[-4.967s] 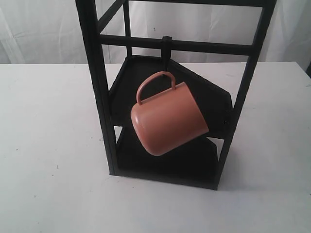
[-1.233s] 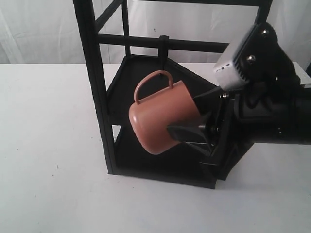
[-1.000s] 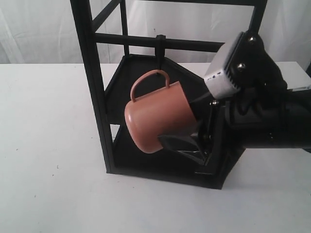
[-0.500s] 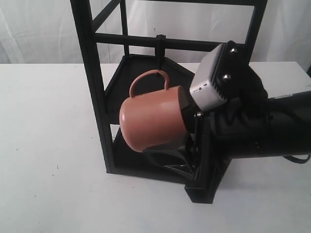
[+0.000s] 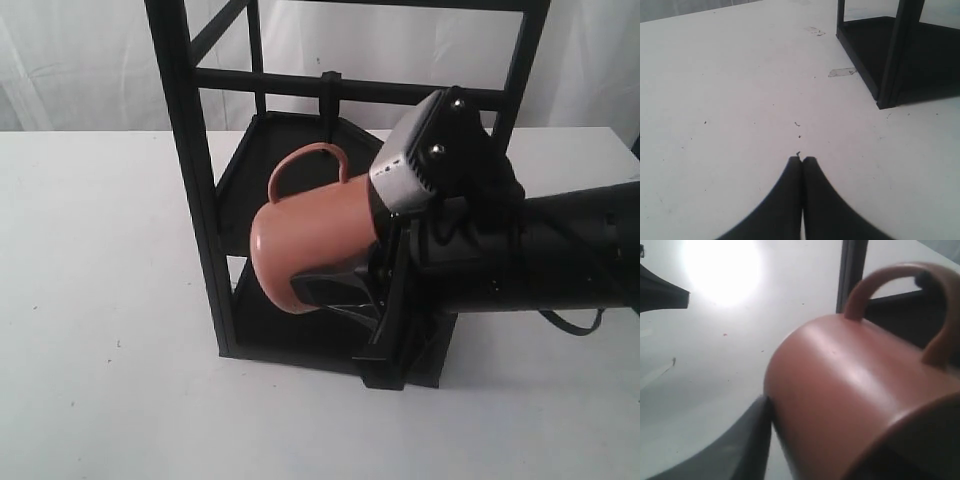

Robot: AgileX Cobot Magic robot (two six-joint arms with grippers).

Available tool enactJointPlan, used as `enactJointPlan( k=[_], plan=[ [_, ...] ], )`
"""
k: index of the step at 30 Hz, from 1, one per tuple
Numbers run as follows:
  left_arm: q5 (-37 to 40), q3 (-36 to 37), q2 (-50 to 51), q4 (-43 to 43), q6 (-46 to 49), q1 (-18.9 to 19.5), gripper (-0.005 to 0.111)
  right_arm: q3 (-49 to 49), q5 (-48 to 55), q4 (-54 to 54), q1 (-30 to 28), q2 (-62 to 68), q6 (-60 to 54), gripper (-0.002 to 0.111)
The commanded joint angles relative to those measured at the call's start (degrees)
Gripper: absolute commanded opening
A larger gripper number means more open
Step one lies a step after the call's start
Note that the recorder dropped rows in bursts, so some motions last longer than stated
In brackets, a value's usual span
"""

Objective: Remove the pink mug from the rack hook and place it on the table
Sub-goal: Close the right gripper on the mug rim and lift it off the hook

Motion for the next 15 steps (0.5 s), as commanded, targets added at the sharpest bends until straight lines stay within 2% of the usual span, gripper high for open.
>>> enactJointPlan(
  k=[1, 3, 15],
  plan=[
    [0.23, 0.18, -0.28, 0.09, -0.34, -0.06, 0.000, 0.19, -0.58, 0.60, 0.19, 0.01, -1.20, 0.010],
    [0.23, 0.18, -0.28, 0.09, -0.34, -0.06, 0.000, 0.19, -1.71, 0.60, 0.19, 0.01, -1.20, 0.000],
    [0.23, 0.18, -0.28, 0.09, -0.34, -0.06, 0.000, 0.19, -3.06, 0.83, 0.19, -0.21, -0.95, 0.000]
  ],
)
